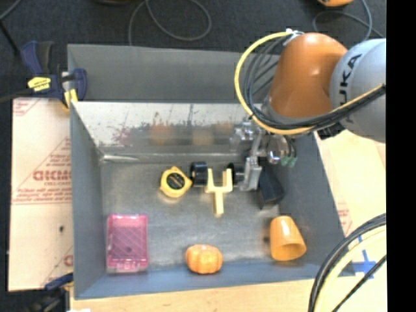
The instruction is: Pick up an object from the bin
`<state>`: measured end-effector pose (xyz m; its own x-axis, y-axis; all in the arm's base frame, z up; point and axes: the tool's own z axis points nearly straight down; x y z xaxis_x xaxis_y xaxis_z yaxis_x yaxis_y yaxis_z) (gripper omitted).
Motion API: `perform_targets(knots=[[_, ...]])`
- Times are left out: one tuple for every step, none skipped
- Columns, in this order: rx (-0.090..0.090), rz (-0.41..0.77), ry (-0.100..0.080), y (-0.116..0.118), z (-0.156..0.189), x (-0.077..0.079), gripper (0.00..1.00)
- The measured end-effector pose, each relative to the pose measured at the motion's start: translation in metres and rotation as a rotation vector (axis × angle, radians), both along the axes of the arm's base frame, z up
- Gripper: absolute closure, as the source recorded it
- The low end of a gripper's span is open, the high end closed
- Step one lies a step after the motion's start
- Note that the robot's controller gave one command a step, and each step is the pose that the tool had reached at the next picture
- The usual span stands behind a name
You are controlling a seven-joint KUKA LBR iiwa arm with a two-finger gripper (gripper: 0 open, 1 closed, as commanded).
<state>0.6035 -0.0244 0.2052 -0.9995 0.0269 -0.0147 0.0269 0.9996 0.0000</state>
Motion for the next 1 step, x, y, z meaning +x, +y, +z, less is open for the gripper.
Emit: perform_targets(knots=[[0.002,-0.071,0.005,0.0032,-0.0605,0.0156,0.0]])
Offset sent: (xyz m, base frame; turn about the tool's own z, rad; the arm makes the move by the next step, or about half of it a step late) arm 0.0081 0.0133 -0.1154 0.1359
